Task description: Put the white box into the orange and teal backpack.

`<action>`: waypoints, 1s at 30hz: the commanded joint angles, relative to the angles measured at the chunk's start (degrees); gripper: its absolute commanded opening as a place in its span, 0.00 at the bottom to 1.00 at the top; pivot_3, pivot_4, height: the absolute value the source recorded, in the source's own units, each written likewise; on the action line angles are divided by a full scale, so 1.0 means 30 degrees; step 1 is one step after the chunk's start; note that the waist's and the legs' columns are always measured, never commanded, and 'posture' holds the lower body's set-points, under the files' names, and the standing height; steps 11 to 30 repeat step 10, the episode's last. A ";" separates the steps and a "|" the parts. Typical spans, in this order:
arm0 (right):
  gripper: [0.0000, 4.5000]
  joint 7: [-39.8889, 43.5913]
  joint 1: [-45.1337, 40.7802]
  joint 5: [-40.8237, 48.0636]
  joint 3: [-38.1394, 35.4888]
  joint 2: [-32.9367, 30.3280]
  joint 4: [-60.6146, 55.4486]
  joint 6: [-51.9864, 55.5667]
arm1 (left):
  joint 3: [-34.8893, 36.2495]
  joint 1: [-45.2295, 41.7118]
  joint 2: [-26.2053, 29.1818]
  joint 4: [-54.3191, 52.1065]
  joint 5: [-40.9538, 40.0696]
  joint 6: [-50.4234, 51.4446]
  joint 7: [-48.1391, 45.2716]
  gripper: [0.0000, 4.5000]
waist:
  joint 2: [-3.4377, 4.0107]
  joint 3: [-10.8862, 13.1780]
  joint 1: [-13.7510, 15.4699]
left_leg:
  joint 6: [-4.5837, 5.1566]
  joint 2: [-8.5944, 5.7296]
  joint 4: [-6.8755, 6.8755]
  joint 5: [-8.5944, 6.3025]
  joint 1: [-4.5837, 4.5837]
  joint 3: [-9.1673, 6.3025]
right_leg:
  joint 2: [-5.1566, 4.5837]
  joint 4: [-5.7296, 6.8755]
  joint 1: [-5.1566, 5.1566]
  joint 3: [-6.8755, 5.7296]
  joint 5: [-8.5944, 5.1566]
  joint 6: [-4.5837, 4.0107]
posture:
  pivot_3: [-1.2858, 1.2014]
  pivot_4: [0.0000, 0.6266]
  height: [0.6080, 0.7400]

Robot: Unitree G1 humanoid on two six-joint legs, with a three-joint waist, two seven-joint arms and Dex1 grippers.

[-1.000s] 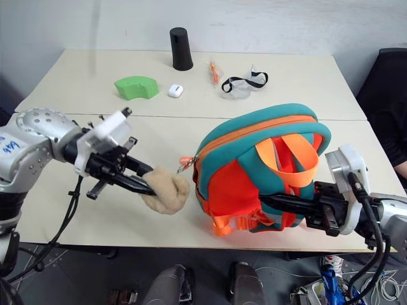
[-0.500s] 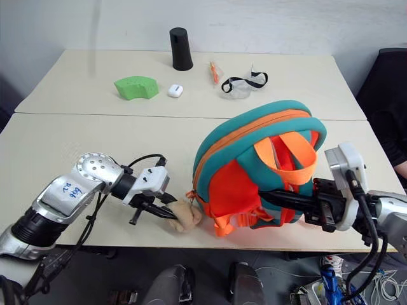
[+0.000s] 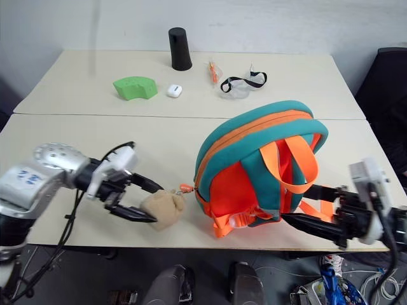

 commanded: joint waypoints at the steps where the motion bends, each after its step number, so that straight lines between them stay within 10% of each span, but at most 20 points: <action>1: 1.00 0.2260 0.1748 -0.0510 -0.3776 -0.0812 0.1002 0.0443 | 0.2790 0.0421 0.1143 -0.0527 -0.2020 0.0982 -0.0464 0.99 | 0.0002 0.0001 0.0000 | 0.0001 -0.0001 0.0000 0.0000 0.0009 0.0000 | -0.0001 -0.0002 0.0008 0.0001 0.0000 0.0000 | 0.52 0.24 1.00; 30: 1.00 0.3767 0.2067 -0.2008 -0.6400 -0.1667 0.3397 -0.0015 | 0.5974 -0.0016 0.1554 0.0371 -0.3605 0.2491 0.1756 0.99 | 0.0002 0.0001 -0.0018 | -0.0024 0.0056 -0.0025 -0.0129 0.0205 -0.0047 | -0.0023 -0.0160 0.0254 -0.0008 0.0001 0.0002 | 0.52 0.24 1.00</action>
